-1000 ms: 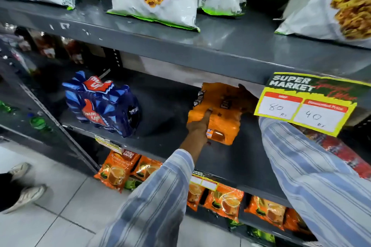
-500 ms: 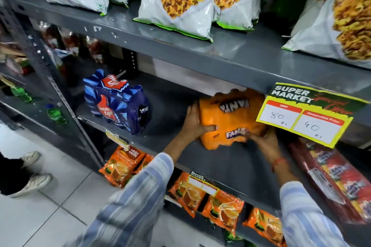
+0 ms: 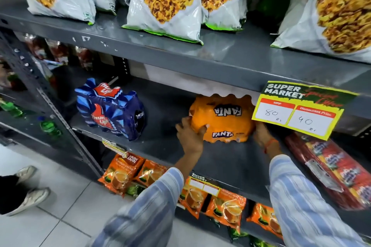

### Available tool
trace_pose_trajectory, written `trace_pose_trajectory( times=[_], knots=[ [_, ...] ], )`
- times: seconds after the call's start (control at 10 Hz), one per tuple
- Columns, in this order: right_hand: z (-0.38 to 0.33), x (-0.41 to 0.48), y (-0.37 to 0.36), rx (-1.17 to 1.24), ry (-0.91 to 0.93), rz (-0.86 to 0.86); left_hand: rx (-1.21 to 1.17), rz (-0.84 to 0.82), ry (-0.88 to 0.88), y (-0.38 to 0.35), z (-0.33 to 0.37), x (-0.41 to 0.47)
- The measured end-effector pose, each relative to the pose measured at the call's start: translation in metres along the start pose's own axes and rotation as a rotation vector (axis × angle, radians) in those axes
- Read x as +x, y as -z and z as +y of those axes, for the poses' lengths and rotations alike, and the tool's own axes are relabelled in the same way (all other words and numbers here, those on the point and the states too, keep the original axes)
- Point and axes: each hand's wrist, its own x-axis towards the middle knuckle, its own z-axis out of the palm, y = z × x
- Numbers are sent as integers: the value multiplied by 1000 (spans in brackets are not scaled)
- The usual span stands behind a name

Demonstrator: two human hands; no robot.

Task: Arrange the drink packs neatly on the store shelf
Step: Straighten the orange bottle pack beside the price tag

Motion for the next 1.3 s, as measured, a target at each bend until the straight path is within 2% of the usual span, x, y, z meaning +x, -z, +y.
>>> trace_pose_trajectory(
  times=[0.1, 0.2, 0.3, 0.5, 0.6, 0.7, 0.8, 0.9, 1.0, 1.1, 1.2, 1.3],
  knots=[
    [-9, -19, -26, 67, 279, -152, -66, -116, -22, 8, 0, 27],
    [11, -36, -35, 125, 530, -101, -111, -146, 62, 9, 11, 49],
    [50, -51, -43, 253, 538, -46, -117, -32, 126, -19, 23, 17],
    [32, -44, -58, 299, 413, -107, -253, -180, 10, -50, 23, -54],
    [43, -54, -68, 307, 463, -66, -328, -286, 47, -36, 21, -23],
    [64, -77, -91, 161, 641, -95, -402, -471, 122, -6, 26, 34],
    [66, -90, -109, -3, 809, -170, -89, -304, 71, 14, 31, 62],
    [37, -75, -112, 44, 769, 46, -62, -136, -145, 20, 25, 45],
    [6, -45, -96, 126, 593, 314, -22, -254, -222, 12, 10, 18],
    [-14, -10, -71, 200, 502, 331, 40, -282, -195, 10, 2, 31],
    [-16, 3, -66, 291, 434, 143, 74, -298, -191, 14, 3, 46],
    [-3, 1, -69, 250, 391, 0, 86, -286, -216, 14, -3, 46]
  ],
)
